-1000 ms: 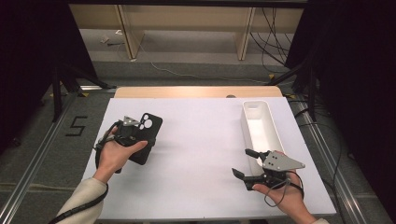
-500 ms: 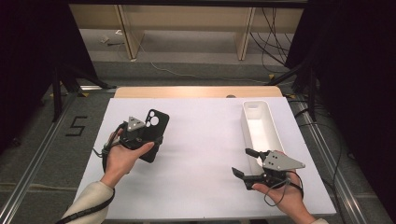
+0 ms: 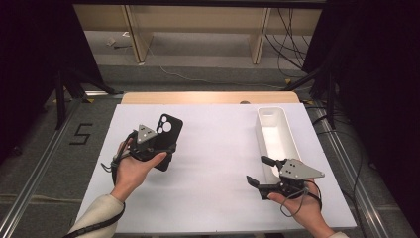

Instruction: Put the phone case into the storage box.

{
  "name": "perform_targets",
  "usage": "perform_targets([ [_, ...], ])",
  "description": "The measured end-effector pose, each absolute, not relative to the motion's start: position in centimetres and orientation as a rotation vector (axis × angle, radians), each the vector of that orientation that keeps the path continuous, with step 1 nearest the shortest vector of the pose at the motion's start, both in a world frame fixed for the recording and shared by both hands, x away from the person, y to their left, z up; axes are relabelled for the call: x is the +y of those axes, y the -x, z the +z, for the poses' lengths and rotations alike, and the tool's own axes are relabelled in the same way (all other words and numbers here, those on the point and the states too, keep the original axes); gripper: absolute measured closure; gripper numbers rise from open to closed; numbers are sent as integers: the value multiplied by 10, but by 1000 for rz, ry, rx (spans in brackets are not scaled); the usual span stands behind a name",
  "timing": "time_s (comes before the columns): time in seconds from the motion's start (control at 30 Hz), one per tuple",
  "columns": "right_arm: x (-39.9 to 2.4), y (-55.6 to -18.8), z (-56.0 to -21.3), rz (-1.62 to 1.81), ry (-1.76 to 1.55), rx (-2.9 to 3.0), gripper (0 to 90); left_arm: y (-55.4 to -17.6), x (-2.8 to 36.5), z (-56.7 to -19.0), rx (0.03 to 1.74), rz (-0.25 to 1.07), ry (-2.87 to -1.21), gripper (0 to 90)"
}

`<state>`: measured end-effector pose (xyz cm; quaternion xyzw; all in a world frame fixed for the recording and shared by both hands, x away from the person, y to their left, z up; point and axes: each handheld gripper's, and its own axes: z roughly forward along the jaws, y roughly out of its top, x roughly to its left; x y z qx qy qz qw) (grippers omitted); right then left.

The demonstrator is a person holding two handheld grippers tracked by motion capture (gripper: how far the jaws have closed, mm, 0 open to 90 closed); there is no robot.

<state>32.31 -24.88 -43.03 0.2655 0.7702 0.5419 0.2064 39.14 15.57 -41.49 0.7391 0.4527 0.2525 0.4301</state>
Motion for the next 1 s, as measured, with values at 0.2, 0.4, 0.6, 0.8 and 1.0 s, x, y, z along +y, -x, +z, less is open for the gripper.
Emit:
perform_targets([
  [0.2, -246, -327, -427, 1538, -763, 2120, 201, -386, 147, -413, 1091, 635, -1831, 157],
  [0.4, -247, -332, -425, 1553, -797, 2092, 201, -382, 138, -412, 1062, 634, -1824, 157],
  [0.6, -249, -334, -421, 1564, -815, 2068, 201, -379, 130, -413, 1038, 640, -1819, 157],
  [0.8, -246, -336, -419, 1576, -814, 2062, 201, -375, 121, -413, 1009, 629, -1832, 157],
  [1.0, -242, -338, -417, 1584, -819, 2060, 201, -372, 115, -413, 985, 623, -1833, 157],
])
